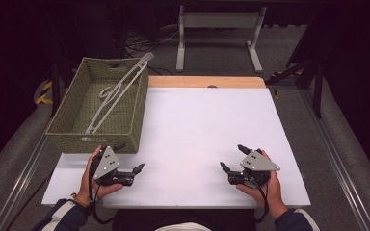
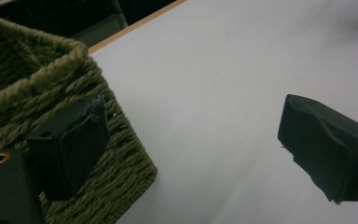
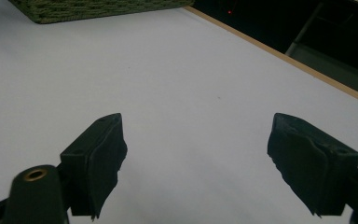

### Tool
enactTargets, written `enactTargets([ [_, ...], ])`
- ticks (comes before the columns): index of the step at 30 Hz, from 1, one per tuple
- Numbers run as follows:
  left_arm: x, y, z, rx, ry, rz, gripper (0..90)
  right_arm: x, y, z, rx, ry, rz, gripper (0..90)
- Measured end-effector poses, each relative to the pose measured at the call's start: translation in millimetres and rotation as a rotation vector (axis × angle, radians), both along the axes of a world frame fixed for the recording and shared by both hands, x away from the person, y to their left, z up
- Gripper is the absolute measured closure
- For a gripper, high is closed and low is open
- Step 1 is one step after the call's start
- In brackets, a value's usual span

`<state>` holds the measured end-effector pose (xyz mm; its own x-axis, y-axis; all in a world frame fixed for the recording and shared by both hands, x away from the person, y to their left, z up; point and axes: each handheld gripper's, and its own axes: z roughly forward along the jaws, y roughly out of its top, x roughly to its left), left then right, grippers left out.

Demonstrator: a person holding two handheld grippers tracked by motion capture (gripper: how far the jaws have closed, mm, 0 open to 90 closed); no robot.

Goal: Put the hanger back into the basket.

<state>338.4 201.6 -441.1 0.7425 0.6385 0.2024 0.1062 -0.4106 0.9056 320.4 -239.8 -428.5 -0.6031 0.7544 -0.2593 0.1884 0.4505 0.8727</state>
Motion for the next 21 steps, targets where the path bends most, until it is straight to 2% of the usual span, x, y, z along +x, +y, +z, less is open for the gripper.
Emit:
enactTargets([
  [3,2.2,7.7,-3.9,-0.012,0.031,0.011,9.4,0.3,1.7,-1.4,-0.012,0.002,0.010,19.1],
  [6,4.1,10.4,-7.3,0.000,0.045,0.021,9.3,0.6,1.4,-1.6,-0.011,0.003,0.012,19.0],
  [8,6.1,11.5,-8.0,-0.007,0.049,0.029,9.3,0.1,0.9,-1.5,-0.013,0.001,0.011,18.9],
  [11,6.3,9.8,-8.8,-0.010,0.049,0.028,9.3,0.1,-0.5,-0.8,-0.006,0.001,0.008,18.8],
  [12,6.1,9.6,-8.6,0.004,0.042,0.034,9.2,0.1,-0.9,-0.7,-0.004,-0.002,0.008,18.8],
  [21,4.5,9.8,-7.8,-0.006,0.038,0.022,9.1,-0.7,0.3,-1.0,-0.016,-0.010,0.014,18.8],
])
